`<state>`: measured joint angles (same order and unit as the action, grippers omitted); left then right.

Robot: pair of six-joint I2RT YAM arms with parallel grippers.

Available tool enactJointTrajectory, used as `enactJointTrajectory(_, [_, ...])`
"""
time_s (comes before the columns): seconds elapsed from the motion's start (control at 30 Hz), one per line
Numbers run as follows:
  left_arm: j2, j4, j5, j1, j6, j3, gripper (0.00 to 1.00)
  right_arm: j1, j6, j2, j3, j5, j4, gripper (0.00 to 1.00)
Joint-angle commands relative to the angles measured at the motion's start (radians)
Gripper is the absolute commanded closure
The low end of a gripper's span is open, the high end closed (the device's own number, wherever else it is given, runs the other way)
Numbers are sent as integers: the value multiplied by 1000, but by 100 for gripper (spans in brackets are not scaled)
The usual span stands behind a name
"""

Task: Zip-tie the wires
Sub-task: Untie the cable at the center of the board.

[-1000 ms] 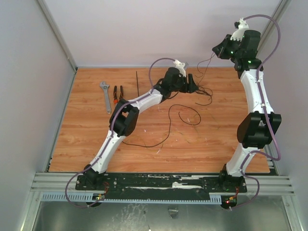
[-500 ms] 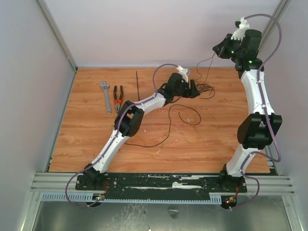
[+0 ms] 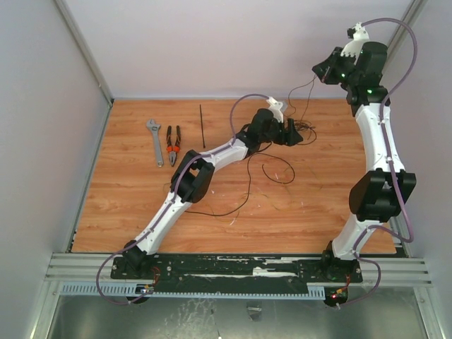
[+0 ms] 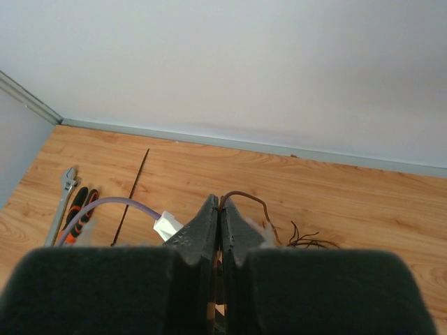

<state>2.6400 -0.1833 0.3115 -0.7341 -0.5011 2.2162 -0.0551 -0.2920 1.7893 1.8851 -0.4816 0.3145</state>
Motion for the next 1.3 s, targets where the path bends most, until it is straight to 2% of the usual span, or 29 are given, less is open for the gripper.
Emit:
enactJointTrajectory(0.0, [25, -46, -26, -8, 7, 38, 28, 6, -20, -54, -21, -26, -34, 100])
enactJointTrajectory(0.27, [26, -56, -108, -8, 25, 33, 26, 10, -10, -95, -55, -27, -36, 100])
enactJointTrajectory(0.53, [-71, -42, -173, -8, 128, -88, 24, 10, 1, -94, -53, -17, -28, 100])
enactJointTrajectory(0.77, [-31, -58, -150, -8, 101, -14, 22, 13, -12, -102, -60, -49, -36, 100])
enactJointTrajectory(1.27, [-18, -173, -227, -10, 111, -4, 21, 22, -42, -150, -95, -110, -69, 100])
